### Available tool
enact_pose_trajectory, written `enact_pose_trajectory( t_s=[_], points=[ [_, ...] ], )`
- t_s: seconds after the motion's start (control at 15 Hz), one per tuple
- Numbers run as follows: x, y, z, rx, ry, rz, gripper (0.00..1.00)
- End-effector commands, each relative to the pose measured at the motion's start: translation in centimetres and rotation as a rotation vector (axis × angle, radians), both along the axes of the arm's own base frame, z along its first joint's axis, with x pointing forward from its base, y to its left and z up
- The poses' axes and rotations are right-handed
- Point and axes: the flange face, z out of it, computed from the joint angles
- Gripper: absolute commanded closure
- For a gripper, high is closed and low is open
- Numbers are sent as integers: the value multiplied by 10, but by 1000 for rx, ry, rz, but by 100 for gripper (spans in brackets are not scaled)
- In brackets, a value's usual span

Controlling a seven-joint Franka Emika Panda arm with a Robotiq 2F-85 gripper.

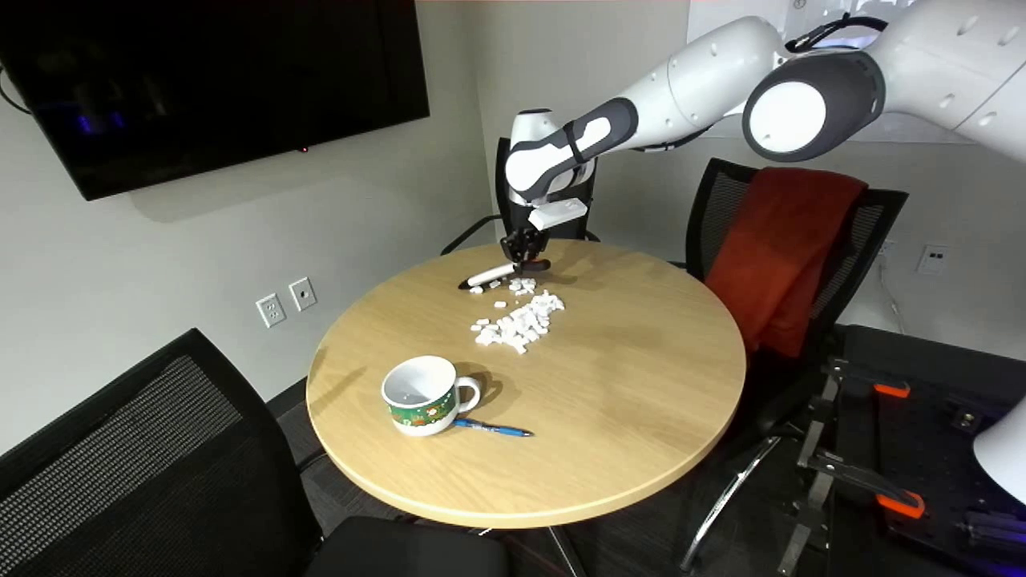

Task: Sweep the white objects to the right

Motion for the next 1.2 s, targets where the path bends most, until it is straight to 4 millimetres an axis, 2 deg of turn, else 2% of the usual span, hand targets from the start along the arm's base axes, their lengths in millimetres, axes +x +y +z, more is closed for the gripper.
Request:
enact_pose_trajectory(
  t_s=[0.0,0.53,0.87,1.13],
  points=[
    [-1,6,11,2,59,7,88],
    [-19,27,41,-45,187,-38,88],
    [-44,46,49,-2,381,2,88],
    [-71,65,50,33,558,65,88]
  ],
)
